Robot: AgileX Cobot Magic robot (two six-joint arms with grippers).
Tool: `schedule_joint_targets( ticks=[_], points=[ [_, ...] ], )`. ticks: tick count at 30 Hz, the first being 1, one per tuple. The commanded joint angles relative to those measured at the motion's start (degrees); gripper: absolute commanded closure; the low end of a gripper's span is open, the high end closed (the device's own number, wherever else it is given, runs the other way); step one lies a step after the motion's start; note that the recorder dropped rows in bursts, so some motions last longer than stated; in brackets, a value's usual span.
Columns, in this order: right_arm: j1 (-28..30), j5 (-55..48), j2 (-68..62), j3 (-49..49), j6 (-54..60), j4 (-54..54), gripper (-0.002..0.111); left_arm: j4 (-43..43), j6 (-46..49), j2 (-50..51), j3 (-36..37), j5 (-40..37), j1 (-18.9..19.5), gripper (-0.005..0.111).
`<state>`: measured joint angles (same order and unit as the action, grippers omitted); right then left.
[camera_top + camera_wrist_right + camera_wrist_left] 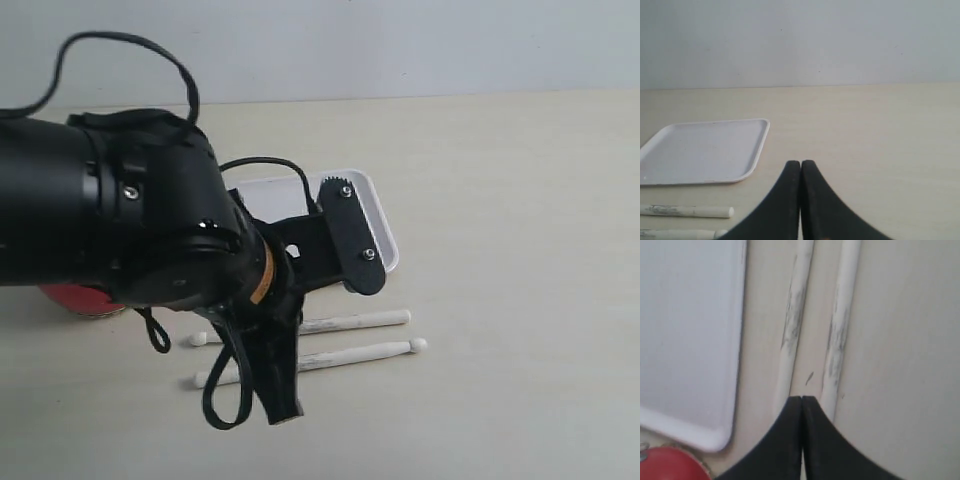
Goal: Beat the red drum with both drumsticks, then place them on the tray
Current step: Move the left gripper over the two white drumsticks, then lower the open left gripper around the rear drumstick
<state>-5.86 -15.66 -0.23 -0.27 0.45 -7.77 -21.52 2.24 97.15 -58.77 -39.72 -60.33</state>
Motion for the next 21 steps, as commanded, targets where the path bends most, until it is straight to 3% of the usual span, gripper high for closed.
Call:
schedule_joint_targets(
  ticks=[1,7,13,15,21],
  points=[
    [0.34,0.29,0.23,0.27,-0.03,0.13,0.108,-0.54,-3.61,3.07,0.12,9.70,-0.16,0.107],
    [0.34,0.29,0.23,0.27,-0.03,0.13,0.108,-1.46,-4.11,6.30,0.12,13.56,0.96,0.103],
    [0.34,0.29,0.23,0.27,-0.03,0.13,0.108,0.09,-4.34,8.33,0.12,13.34,3.39,0.072],
    [0.34,0.29,0.23,0.27,-0.03,0.13,0.108,0.09,-4.34,8.71,0.12,13.07,3.74,0.067],
    [0.34,0.29,0.23,0.27,-0.03,0.13,0.108,1.76,0.18,9.22,0.12,2.43,3.74,0.070]
  ],
)
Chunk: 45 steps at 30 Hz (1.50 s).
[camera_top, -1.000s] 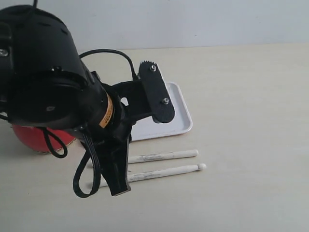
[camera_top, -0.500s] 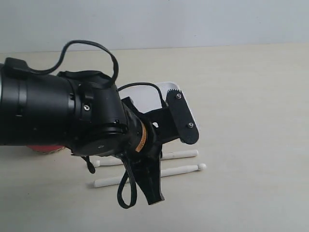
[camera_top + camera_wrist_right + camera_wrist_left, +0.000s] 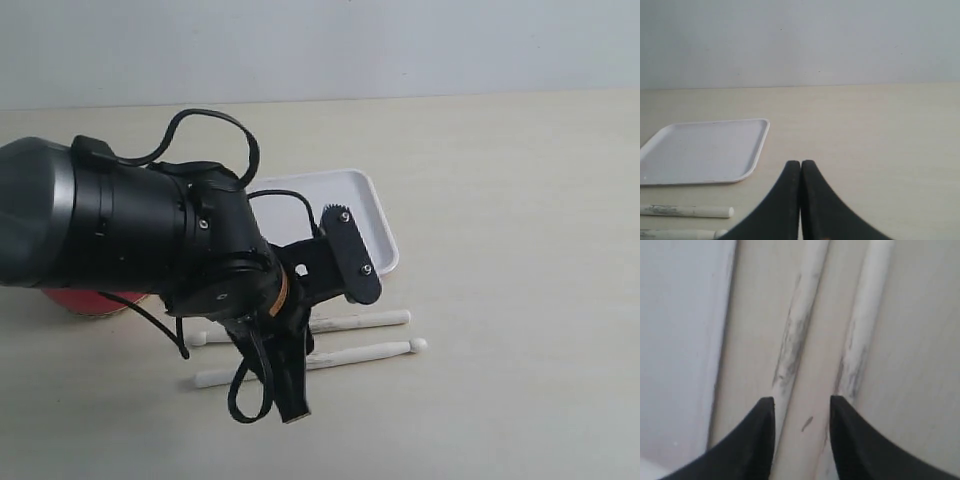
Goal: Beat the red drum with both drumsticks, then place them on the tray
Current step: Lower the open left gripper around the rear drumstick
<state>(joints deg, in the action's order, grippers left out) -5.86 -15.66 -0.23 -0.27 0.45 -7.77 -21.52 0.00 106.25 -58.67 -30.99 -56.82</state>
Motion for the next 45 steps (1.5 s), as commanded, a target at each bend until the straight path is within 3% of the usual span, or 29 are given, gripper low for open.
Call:
schedule_joint_targets(
  ticks=[1,6,17,45],
  points=[
    [0.34,0.29,0.23,0.27,-0.03,0.13,0.108,3.61,3.14,0.11,0.02,-8.02,0.23,0.069],
    [0.34,0.29,0.23,0.27,-0.03,0.13,0.108,8.01,5.88,0.11,0.02,-7.71,0.23,0.059],
    [0.34,0.29,0.23,0.27,-0.03,0.13,0.108,12.51,10.80,0.11,0.02,-0.38,0.23,0.059],
    [0.34,0.29,0.23,0.27,-0.03,0.13,0.108,11.06,10.80,4.79,0.02,2.88,0.23,0.059]
  ],
)
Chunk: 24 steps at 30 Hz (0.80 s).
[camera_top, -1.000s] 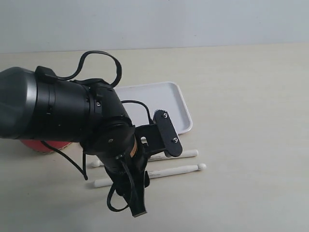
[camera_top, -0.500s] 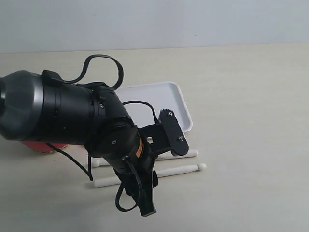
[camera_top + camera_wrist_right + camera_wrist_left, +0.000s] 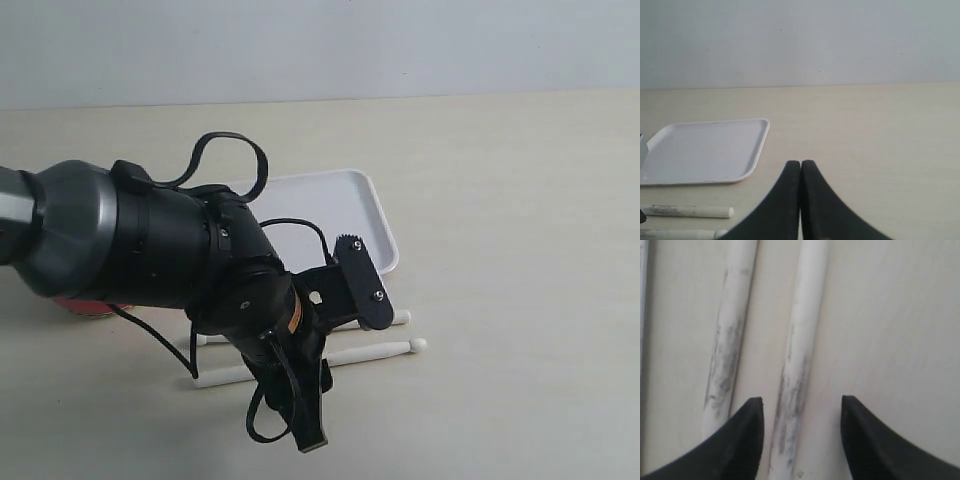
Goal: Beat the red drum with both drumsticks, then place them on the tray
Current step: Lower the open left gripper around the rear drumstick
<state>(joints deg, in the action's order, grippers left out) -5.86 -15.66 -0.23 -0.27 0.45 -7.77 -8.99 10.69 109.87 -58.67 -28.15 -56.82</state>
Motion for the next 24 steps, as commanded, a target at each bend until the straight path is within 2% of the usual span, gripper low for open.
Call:
schedule_joint_targets(
  ticks=[1,10,16,20,24],
  points=[
    [0.34,0.29,0.23,0.27,-0.03,0.13,0.108,-2.08,0.12,1.28,0.02,0.04,0.23,0.059],
    [0.34,0.29,0.23,0.27,-0.03,0.13,0.108,-4.36,0.12,2.00,0.02,-0.25,2.10,0.061],
    [0.34,0.29,0.23,0.27,-0.03,0.13,0.108,-3.59,0.12,2.49,0.02,-5.17,4.69,0.078],
    [0.34,0.29,0.23,0.27,-0.03,0.13,0.108,1.24,4.89,3.45,0.02,-10.16,5.55,0.078],
    [0.34,0.29,0.23,0.27,-0.03,0.13,0.108,3.21,7.87,4.15,0.02,-9.80,5.70,0.078]
  ],
)
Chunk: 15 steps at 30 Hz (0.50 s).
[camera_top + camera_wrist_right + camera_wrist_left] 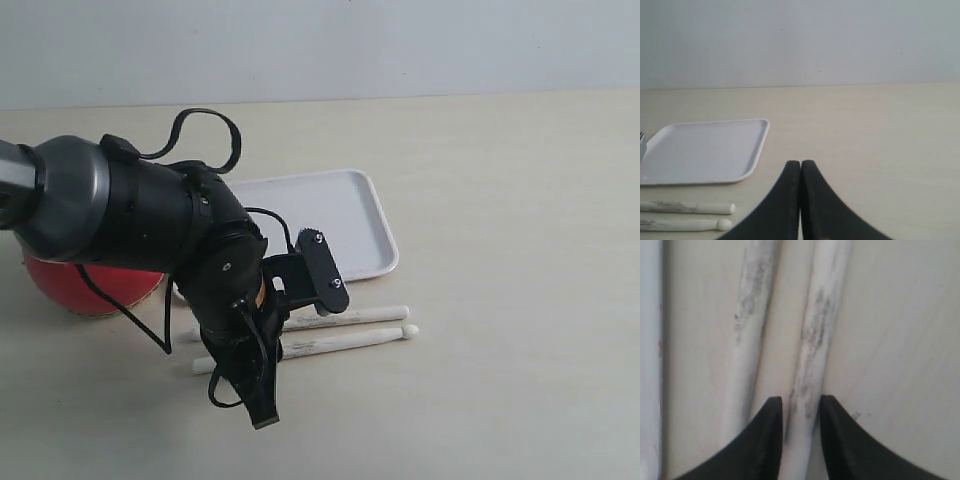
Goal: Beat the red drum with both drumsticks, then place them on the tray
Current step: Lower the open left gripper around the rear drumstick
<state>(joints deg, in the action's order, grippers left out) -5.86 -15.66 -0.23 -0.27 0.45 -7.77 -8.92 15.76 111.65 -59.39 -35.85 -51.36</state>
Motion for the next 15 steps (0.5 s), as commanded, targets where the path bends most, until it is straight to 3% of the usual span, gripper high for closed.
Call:
schedule_joint_targets(
  ticks=[1,15],
  points=[
    [0.34,0.29,0.23,0.27,-0.03,0.13,0.108,3.14,2.80,2.37,0.73,-1.40,0.25,0.078],
    [0.34,0.29,0.23,0.27,-0.03,0.13,0.108,6.67,5.16,2.37,-2.82,0.13,0.25,0.078]
  ],
)
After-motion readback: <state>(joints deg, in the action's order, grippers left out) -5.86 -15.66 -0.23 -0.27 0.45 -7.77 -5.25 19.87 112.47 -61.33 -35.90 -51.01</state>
